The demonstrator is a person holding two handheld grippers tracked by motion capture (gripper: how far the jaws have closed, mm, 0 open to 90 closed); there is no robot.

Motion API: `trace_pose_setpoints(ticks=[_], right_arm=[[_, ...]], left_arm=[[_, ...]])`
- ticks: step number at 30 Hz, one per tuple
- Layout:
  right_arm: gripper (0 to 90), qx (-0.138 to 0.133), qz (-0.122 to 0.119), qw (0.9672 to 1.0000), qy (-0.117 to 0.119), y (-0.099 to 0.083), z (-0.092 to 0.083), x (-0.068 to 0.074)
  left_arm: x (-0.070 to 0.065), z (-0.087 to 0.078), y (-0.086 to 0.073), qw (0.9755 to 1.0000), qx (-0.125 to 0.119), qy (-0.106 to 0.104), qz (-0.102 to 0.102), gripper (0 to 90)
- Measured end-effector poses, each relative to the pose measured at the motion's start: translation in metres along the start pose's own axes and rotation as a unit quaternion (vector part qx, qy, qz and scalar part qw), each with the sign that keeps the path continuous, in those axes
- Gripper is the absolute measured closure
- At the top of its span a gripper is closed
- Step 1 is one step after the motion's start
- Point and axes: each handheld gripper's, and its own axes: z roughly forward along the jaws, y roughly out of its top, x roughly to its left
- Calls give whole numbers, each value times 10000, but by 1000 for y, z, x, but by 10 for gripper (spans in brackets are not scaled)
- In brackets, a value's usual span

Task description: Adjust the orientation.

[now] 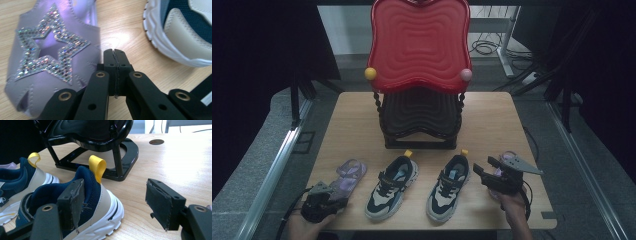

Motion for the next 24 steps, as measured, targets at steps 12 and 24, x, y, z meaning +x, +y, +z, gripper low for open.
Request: trace_pose_setpoints(ticks=[12, 24], right_arm=[[316, 59, 37, 10000, -56, -1, 0, -1], [313, 88, -6, 10000, 27, -1, 2, 3]], left_arm=[[2, -2, -3, 9999, -43, 113, -69, 898], [7, -6, -5, 9998, -67, 152, -102, 899]])
